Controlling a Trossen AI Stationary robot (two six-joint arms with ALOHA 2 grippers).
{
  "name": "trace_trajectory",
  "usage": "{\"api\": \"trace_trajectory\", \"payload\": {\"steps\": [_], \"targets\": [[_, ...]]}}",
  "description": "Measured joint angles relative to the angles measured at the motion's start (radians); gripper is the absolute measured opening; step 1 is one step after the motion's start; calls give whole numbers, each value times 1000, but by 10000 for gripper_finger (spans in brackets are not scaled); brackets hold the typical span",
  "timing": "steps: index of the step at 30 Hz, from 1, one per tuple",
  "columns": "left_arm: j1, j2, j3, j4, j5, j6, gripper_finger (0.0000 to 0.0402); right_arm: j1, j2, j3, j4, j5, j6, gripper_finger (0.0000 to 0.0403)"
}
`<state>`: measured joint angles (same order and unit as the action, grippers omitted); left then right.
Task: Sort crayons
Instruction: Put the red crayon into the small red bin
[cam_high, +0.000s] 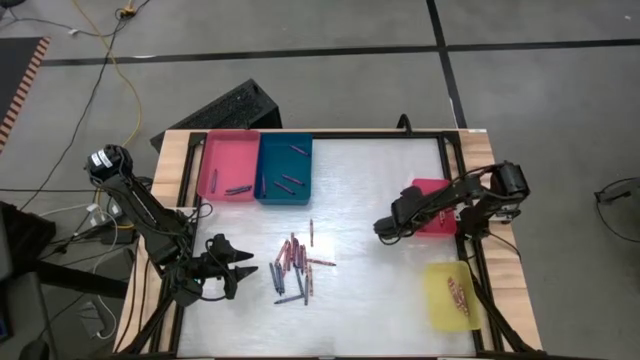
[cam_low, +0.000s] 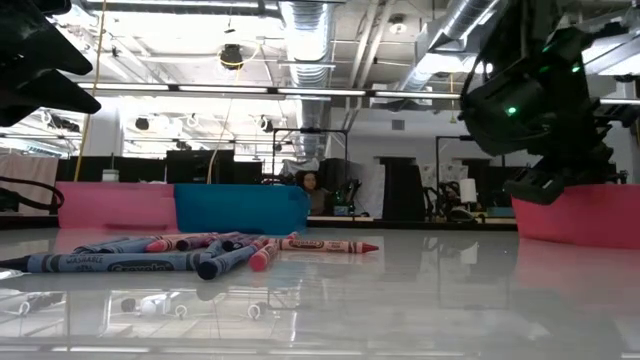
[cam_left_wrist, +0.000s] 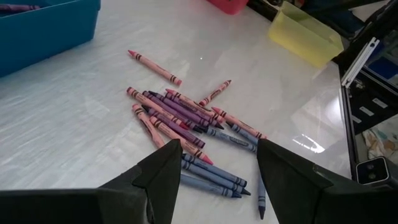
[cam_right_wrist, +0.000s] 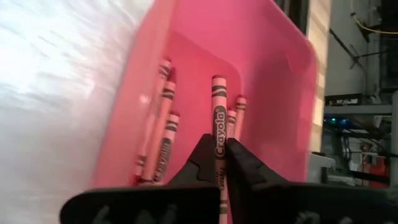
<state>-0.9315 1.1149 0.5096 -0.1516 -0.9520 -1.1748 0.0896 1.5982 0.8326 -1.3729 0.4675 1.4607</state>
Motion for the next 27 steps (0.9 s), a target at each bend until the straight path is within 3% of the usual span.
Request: {"api": "trace_trajectory", "payload": {"steps": [10, 17, 23, 27], "targets": [[0, 0, 0, 0, 0, 2, 199, -34, 0, 0, 15, 2, -30, 63], [0, 0, 0, 0, -1, 3, 199, -33, -2, 6, -4, 4, -30, 68], [0, 0, 0, -1, -2, 3, 199, -8, -27, 97, -113, 23, -53, 69], [0, 0, 0, -2, -4, 3, 199, 20, -60, 196, -92, 23, -176, 69]]}}
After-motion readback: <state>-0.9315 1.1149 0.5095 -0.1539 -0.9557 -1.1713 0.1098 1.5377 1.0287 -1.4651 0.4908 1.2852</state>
